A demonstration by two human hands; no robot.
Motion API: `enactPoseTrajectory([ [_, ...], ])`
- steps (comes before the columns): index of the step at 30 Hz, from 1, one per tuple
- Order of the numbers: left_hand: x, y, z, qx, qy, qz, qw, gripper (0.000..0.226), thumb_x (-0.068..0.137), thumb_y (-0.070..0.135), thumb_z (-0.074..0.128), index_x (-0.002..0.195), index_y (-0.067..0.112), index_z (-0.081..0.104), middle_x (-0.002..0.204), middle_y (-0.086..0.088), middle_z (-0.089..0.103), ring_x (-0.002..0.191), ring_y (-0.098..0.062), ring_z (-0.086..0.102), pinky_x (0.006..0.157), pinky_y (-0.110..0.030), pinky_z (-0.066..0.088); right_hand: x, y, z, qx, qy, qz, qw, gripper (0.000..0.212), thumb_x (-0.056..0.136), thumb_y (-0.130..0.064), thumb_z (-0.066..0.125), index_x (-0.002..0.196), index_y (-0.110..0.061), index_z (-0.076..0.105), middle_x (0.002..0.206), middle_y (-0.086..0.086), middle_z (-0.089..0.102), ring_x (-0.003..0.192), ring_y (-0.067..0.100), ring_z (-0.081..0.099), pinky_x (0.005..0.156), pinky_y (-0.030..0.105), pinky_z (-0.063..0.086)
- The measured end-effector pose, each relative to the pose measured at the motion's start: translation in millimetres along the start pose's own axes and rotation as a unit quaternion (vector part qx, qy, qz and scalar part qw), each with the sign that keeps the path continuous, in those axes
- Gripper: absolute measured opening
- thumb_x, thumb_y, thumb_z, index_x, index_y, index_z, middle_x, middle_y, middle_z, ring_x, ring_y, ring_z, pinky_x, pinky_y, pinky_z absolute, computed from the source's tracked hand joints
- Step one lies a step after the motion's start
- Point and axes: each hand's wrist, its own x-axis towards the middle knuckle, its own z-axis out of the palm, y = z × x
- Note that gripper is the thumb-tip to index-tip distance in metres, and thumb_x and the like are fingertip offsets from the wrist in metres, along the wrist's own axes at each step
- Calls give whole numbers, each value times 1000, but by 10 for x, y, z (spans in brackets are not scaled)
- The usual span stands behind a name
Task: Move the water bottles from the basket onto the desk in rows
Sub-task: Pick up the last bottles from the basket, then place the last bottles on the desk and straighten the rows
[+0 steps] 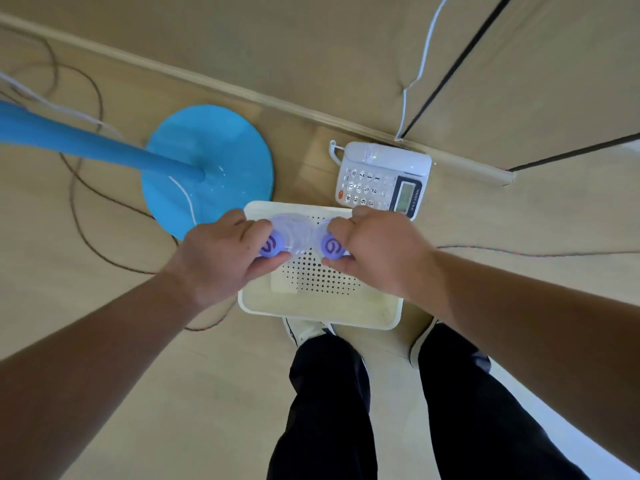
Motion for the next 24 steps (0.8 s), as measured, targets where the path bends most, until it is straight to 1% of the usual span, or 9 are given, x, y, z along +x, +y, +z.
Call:
enactPoseTrajectory([
  [2, -22, 144, -487, 6, 11, -7, 1000, 52, 93, 54, 40, 71, 9, 56, 54, -4, 46, 58, -18, 44, 34, -28, 36, -125, -160, -483, 9, 2, -8, 1000, 41, 66, -40, 81, 82, -7, 63, 62, 8, 61, 62, 26, 62, 49, 22, 26],
  [3, -20, 224, -748, 13, 21, -7, 1000, 50, 92, 53, 43, 71, 10, 56, 54, -3, 46, 57, -19, 46, 34, -29, 38, -171, -230, -730, 16, -4, -11, 1000, 39, 72, -41, 77, 88, -8, 62, 71, 9, 63, 69, 28, 63, 51, 24, 31],
  [5, 22, 366, -1324, 21, 39, -20, 999, 47, 89, 55, 47, 68, 13, 55, 53, -1, 46, 56, -17, 46, 34, -28, 37, -274, -391, -1270, 9, -26, 0, 1000, 39, 88, -44, 57, 112, -13, 55, 101, 11, 62, 98, 29, 59, 67, 33, 41],
  [7, 99, 514, -1950, 18, 43, -40, 998, 47, 84, 57, 50, 65, 15, 56, 52, 0, 47, 54, -16, 47, 35, -27, 35, -448, -571, -1854, 14, -42, 10, 999, 39, 91, -42, 51, 119, -14, 53, 111, 11, 60, 108, 28, 53, 78, 36, 41],
  [11, 271, 883, -3272, 31, 71, -53, 996, 43, 75, 56, 53, 64, 15, 61, 53, 0, 52, 49, -18, 52, 35, -25, 36, -813, -992, -3158, -3, 42, 19, 999, 34, 88, -43, 53, 113, -20, 57, 102, 7, 63, 100, 27, 58, 75, 34, 42],
  [16, 411, 1409, -4718, 53, 124, -49, 990, 45, 74, 57, 51, 66, 13, 58, 54, -3, 50, 43, -27, 52, 35, -27, 36, -1419, -1413, -4607, -42, 154, 12, 987, 27, 85, -44, 58, 95, -19, 55, 89, 5, 61, 88, 26, 57, 60, 30, 29],
  [18, 454, 1571, -5159, 64, 134, -61, 987, 47, 74, 63, 47, 69, 16, 56, 58, -2, 48, 42, -31, 52, 37, -28, 38, -1639, -1519, -5016, -60, 190, 6, 980, 26, 84, -44, 58, 87, -20, 49, 80, 3, 54, 81, 26, 54, 58, 30, 29],
  [21, 555, 1799, -5687, 96, 162, -42, 981, 48, 75, 68, 39, 68, 22, 51, 57, 4, 43, 48, -25, 51, 42, -26, 27, -1945, -1617, -5493, -70, 226, 11, 972, 32, 82, -47, 61, 78, -21, 42, 69, -5, 44, 69, 23, 46, 56, 30, 29],
  [24, 672, 2000, -6036, 103, 171, -15, 980, 52, 75, 72, 33, 65, 22, 47, 57, 5, 43, 52, -21, 48, 46, -29, 28, -2211, -1670, -5797, -57, 258, 20, 964, 33, 78, -46, 64, 78, -16, 50, 65, -5, 48, 65, 22, 46, 54, 31, 33],
])
